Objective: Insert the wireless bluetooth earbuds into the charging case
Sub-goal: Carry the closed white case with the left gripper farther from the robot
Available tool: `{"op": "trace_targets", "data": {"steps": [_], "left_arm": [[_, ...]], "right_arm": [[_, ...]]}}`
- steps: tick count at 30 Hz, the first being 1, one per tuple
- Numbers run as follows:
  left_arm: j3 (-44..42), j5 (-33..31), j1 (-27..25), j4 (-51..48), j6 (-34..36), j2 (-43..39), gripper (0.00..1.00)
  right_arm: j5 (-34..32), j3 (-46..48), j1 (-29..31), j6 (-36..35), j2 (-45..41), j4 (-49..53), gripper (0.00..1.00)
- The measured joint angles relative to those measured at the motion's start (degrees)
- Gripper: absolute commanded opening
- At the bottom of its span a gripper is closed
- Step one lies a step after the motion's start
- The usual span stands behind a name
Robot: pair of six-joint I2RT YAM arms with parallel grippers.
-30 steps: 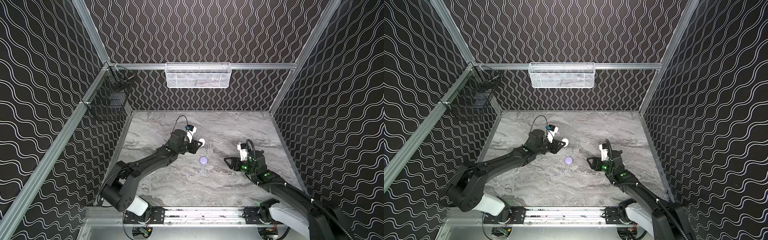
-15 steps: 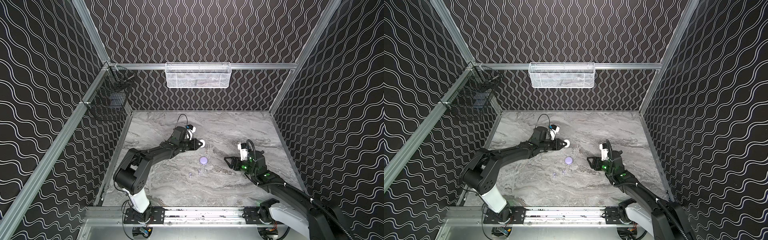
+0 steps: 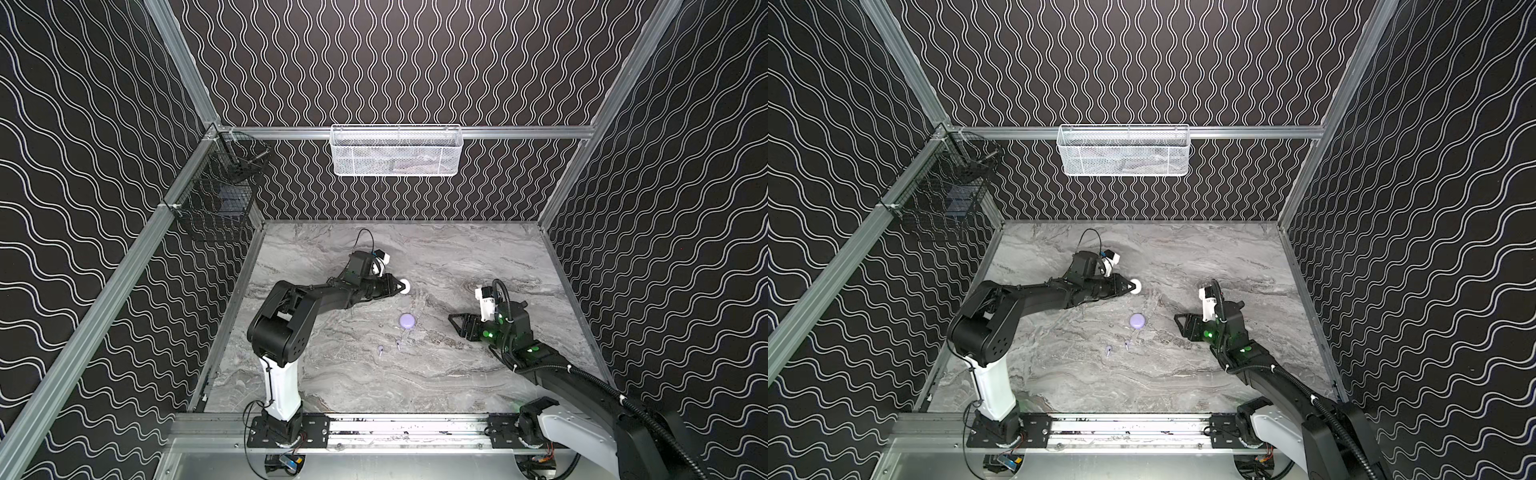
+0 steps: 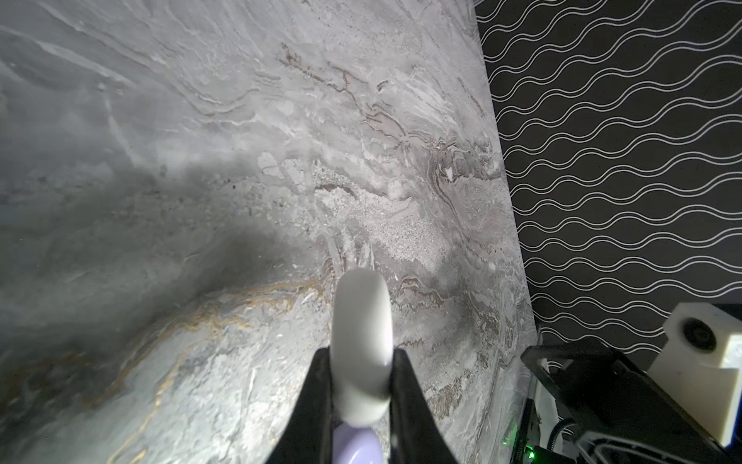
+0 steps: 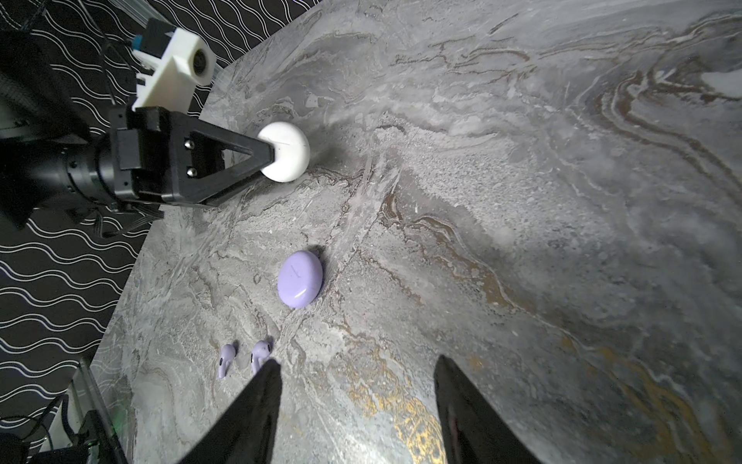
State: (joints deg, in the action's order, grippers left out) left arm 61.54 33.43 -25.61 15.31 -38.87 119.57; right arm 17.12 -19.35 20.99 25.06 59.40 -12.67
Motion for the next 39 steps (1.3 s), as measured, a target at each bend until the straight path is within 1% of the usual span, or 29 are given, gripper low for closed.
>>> {"op": "trace_targets", "data": {"steps": [10,16,20,31,36,39], "left_arm": [[2.3,0.8,0.2,0.0,-0.1,4.7,0.00],[2.6,0.7,0.2,0.0,-0.2,6.0,0.03],[2.9,0.4,0.2,0.0,-0.2,6.3,0.09],[2.9,0.4,0.3,0.1,-0.1,7.1,0.16],[2.9,0.4,0.3,0.1,-0.1,7.1,0.26],[2.9,0.2,0.3,0.0,-0.1,7.2,0.28]], "right_arm": [[-0.5,-0.2,0.2,0.0,0.7,0.0,0.63],[-1.0,-0.2,0.5,0.0,0.7,0.0,0.63],[-1.0,-0.4,0.7,0.0,1.2,0.0,0.63],[-1.6,-0.9,1.8,-0.2,1.8,0.2,0.63],[-1.6,-0.9,2.0,-0.2,2.2,0.2,0.62],[-1.6,-1.0,2.2,-0.2,2.7,0.2,0.63]]}}
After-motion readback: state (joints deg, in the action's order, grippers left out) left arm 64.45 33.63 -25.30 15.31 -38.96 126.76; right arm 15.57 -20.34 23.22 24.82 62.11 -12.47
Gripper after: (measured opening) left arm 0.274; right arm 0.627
